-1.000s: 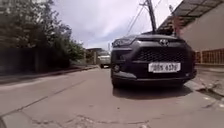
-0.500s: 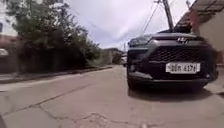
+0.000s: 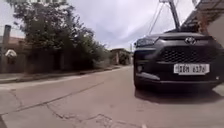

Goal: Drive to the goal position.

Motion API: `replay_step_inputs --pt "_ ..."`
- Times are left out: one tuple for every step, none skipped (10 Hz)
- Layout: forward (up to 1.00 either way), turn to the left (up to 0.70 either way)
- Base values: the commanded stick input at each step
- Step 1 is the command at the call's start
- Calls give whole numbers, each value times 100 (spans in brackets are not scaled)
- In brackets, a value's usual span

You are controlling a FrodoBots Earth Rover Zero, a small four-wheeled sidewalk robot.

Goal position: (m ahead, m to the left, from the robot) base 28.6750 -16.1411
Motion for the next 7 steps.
replay_step_inputs --pt "100 0" --pt "100 8" --pt "100 18" --pt "100 40" --pt "100 26" --pt "100 0" --pt "100 0"
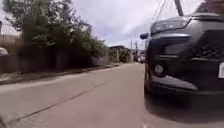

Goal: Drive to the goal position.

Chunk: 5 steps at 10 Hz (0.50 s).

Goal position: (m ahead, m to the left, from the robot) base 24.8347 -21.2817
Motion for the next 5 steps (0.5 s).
replay_step_inputs --pt "100 0" --pt "100 -2" --pt "100 -18" --pt "100 -38" --pt "100 -38"
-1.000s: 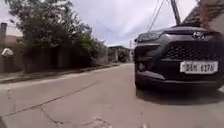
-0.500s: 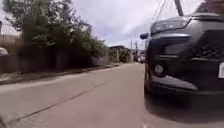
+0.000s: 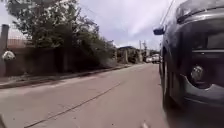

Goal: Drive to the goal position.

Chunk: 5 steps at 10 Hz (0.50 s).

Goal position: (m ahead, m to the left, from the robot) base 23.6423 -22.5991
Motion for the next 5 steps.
replay_step_inputs --pt "100 -39" --pt "100 -39" --pt "100 -39" --pt "100 -39" --pt "100 -36"
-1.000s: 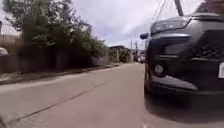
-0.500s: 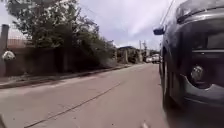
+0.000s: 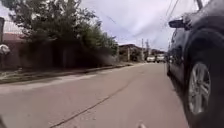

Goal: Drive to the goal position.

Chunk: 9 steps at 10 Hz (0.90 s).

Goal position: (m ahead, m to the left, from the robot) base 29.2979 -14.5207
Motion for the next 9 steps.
replay_step_inputs --pt "100 -19" --pt "100 -5" --pt "100 0" --pt "100 0" --pt "100 -1" --pt "100 -10" --pt "100 -39" --pt "100 -39" --pt "100 -39"
